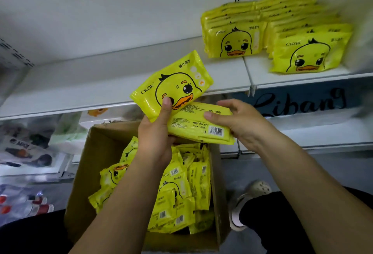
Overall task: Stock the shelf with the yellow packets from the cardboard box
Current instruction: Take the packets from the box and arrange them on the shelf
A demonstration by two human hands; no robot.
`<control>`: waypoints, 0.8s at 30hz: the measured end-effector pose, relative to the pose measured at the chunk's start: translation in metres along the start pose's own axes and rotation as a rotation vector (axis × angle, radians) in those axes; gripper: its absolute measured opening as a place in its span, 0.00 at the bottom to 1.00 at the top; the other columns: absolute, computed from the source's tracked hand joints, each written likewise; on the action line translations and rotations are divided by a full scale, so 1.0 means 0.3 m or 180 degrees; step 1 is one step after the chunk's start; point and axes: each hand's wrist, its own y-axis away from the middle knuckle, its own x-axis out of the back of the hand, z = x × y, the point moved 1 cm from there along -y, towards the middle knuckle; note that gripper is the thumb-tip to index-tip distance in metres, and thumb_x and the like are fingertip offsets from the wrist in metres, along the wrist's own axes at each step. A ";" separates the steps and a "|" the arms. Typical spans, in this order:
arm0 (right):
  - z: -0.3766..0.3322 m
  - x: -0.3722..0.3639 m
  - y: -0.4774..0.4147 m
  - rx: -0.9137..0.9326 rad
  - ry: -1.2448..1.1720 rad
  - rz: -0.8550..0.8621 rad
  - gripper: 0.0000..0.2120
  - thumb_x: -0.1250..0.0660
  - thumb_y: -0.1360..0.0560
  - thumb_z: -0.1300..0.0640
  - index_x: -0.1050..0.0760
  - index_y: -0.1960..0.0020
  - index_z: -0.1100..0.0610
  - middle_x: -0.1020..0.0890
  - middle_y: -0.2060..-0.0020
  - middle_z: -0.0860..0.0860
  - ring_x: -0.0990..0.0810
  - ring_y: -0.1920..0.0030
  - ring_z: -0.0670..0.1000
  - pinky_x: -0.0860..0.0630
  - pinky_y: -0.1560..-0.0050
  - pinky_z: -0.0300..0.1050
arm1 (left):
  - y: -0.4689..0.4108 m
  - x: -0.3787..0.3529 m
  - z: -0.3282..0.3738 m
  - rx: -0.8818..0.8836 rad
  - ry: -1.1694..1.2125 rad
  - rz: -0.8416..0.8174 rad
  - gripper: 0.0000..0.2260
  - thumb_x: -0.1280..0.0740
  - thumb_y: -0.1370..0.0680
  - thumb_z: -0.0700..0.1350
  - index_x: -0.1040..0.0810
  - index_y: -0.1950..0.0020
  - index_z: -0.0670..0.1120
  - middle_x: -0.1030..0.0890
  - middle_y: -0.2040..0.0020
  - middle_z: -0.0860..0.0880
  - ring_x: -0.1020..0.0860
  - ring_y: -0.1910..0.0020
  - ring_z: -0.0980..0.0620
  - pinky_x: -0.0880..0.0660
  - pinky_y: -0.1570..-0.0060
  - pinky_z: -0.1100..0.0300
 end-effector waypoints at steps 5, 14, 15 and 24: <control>-0.068 0.089 -0.028 0.0632 -0.0048 0.0970 0.42 0.14 0.43 0.48 0.29 0.33 0.41 0.25 0.37 0.48 0.23 0.37 0.50 0.19 0.43 0.52 | -0.110 -0.114 0.022 0.0005 -0.0143 -0.0030 0.20 0.28 0.22 0.53 0.23 0.34 0.46 0.14 0.43 0.44 0.14 0.46 0.43 0.17 0.46 0.41; -0.153 0.295 -0.067 0.0904 0.0106 0.1487 0.26 0.18 0.35 0.58 0.25 0.41 0.50 0.22 0.56 0.40 0.24 0.63 0.25 0.28 0.68 0.25 | -0.304 -0.402 0.074 -0.0402 -0.1052 -0.0406 0.07 0.27 0.21 0.54 0.20 0.49 0.53 0.13 0.50 0.54 0.16 0.53 0.56 0.24 0.51 0.57; -0.155 0.309 -0.072 0.0887 0.0134 0.1507 0.25 0.18 0.35 0.58 0.24 0.42 0.52 0.20 0.56 0.42 0.22 0.62 0.29 0.26 0.67 0.27 | -0.327 -0.434 0.070 -0.0436 -0.1059 -0.0445 0.06 0.27 0.21 0.53 0.20 0.48 0.53 0.14 0.49 0.52 0.16 0.54 0.56 0.24 0.54 0.59; -0.152 0.394 -0.123 0.0826 0.0172 0.1359 0.20 0.17 0.35 0.57 0.21 0.48 0.47 0.16 0.61 0.42 0.17 0.65 0.37 0.21 0.67 0.35 | -0.512 -0.603 -0.033 -0.1178 -0.2300 -0.0614 0.20 0.29 0.24 0.63 0.18 0.41 0.50 0.16 0.45 0.48 0.19 0.43 0.46 0.24 0.44 0.54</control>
